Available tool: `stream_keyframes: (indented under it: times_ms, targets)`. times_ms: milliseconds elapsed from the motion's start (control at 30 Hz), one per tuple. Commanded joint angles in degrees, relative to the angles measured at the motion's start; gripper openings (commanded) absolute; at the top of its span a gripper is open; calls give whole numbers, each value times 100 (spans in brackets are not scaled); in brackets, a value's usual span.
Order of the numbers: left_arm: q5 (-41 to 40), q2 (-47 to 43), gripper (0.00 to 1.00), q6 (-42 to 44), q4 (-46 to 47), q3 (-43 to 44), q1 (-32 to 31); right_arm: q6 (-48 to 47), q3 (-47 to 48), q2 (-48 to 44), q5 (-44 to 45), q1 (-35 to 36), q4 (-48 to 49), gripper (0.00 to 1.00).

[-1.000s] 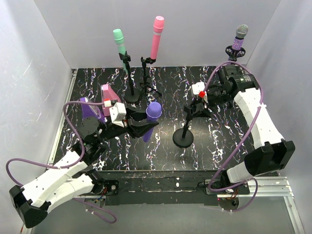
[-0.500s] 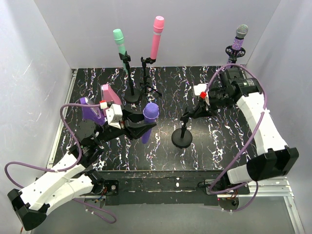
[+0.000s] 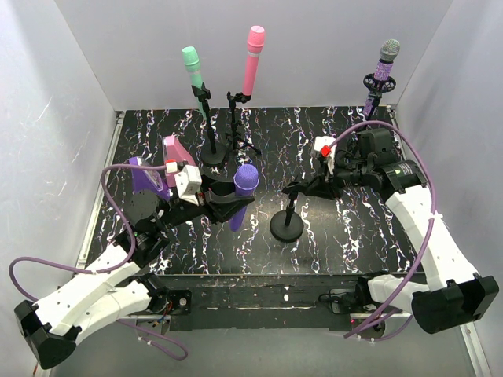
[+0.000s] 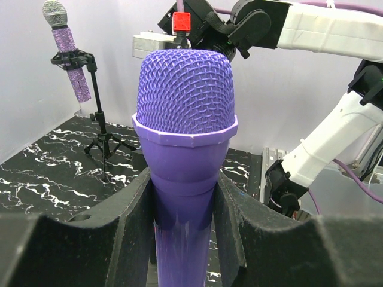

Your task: Attach the microphones to the stand

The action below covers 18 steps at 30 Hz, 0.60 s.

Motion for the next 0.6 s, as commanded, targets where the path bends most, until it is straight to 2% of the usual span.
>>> stream_keyframes:
  times_ms: [0,167,267,333,433,567]
  targets:
    - [-47,18,0,-42,219,21,-23,576,-172,-41,117,65,176,31]
    - [-12,0,0,-51,166,74,-23,120,-154,-269,231,13,-132,56]
    - [-3,-26,0,-42,131,100,-23,-521,-181,-445,310,-40,-255,71]
    - [6,-26,0,-42,105,109,-14,-986,-163,-445,363,-75,-273,75]
    - [24,0,0,-60,131,109,-23,-2164,-32,-305,188,-145,-528,79]
    - [6,-26,0,-77,96,136,-23,-3026,573,283,144,-216,-861,82]
